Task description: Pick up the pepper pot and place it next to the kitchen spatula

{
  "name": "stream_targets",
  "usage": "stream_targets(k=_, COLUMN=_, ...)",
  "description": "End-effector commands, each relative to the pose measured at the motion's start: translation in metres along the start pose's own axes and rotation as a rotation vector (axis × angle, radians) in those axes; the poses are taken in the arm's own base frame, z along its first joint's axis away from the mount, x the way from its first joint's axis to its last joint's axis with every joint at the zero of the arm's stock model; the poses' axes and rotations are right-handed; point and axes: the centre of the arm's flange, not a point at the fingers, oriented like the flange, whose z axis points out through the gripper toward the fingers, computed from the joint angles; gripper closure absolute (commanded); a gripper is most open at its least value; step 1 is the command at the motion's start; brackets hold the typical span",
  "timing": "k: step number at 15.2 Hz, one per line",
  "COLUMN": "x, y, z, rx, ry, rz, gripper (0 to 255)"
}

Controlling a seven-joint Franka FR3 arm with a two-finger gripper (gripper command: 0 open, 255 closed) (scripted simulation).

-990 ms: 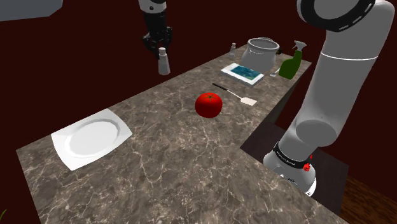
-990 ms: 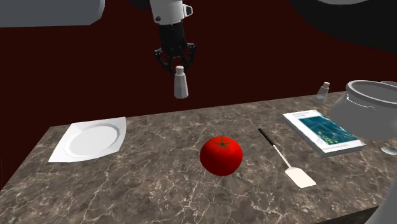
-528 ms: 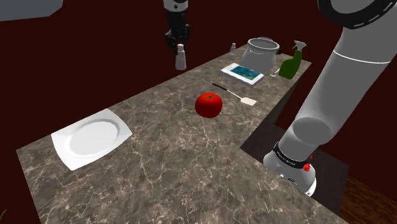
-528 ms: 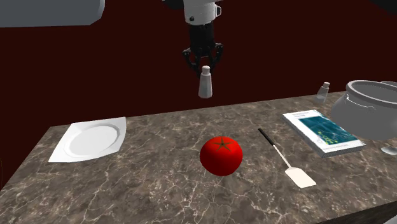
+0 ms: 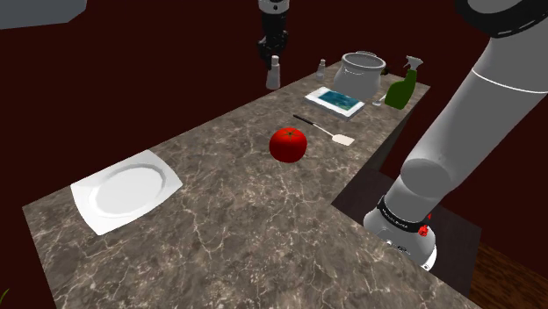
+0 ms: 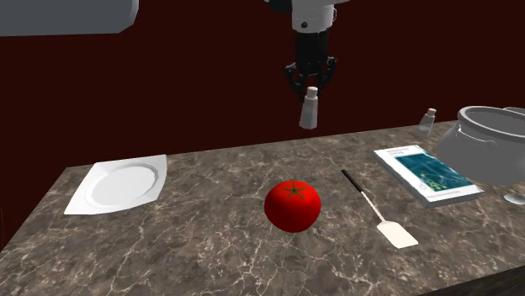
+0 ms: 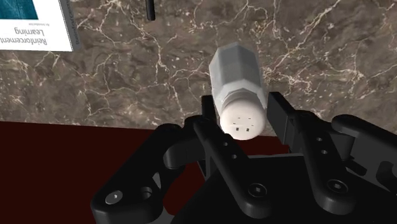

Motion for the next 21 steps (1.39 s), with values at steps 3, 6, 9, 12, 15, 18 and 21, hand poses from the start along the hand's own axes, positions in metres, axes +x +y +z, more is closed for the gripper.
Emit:
stream_targets(k=3, x=-0.012, y=0.053, z=0.004, rx=0.0, ry=0.001, rz=-0.001, gripper=255)
stream_targets(k=6, x=-0.019, y=0.082, z=0.013, rx=0.0, ry=0.001, rz=-0.001, gripper=255)
stream_targets(k=9, x=-0.02, y=0.08, z=0.028, rx=0.0, ry=0.001, rz=-0.001, gripper=255)
stream_targets(k=12, x=-0.021, y=0.078, z=0.044, rx=0.0, ry=0.001, rz=-0.001, gripper=255)
stream_targets(k=15, x=-0.021, y=0.076, z=0.06, rx=0.0, ry=0.001, rz=-0.001, gripper=255)
stream_targets(k=18, x=-0.022, y=0.074, z=0.075, rx=0.0, ry=0.001, rz=-0.001, gripper=255)
stream_targets(k=21, x=-0.023, y=0.072, z=0.091, rx=0.0, ry=0.001, rz=-0.001, gripper=255)
